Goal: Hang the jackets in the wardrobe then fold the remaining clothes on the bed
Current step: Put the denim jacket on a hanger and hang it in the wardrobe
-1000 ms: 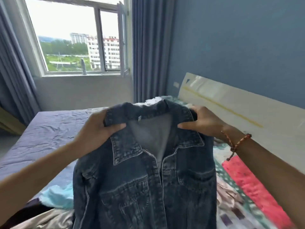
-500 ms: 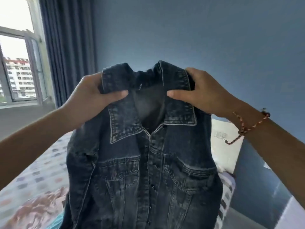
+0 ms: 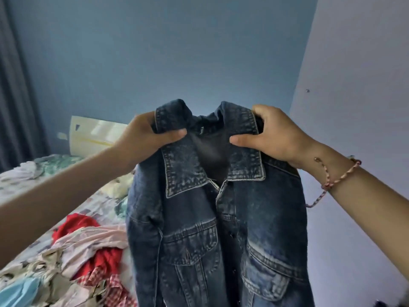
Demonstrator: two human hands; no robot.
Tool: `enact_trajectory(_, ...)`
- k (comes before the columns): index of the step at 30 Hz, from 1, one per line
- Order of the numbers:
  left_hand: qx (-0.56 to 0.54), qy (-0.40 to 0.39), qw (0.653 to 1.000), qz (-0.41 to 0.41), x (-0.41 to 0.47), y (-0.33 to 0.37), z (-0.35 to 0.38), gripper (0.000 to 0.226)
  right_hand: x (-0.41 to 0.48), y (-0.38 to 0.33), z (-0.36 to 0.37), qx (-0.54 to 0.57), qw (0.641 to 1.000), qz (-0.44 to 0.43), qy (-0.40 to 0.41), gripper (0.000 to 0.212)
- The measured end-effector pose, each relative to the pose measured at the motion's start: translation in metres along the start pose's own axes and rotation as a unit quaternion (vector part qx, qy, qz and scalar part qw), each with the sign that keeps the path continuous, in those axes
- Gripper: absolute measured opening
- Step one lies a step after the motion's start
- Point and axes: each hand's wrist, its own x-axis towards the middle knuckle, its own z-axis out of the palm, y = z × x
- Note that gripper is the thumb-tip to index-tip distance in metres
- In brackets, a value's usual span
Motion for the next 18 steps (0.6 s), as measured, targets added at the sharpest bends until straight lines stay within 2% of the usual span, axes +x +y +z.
enact_trajectory(6,-0.012,-0.101,0.994,0.036,-0.007,0.012,0.073,0.012,-0.042,0.027,-0.03,-0.019,0.996,0.091,0.013,0.03)
enact_trajectory(9,-0.031,-0.166,0.984,0.054,-0.007,0.019,0.113,0.01,-0.068,0.038,-0.046,-0.044,0.99,0.125,0.046,0.028)
enact_trajectory(12,-0.007,-0.174,0.981,0.088,-0.006,0.023,0.14,0.009,-0.088,0.046,-0.059,-0.079,0.983,0.153,0.062,0.031)
enact_trajectory(18,0.065,-0.219,0.96,0.162,-0.004,0.027,0.169,0.023,-0.121,0.059,-0.079,-0.131,0.965,0.209,0.089,0.035)
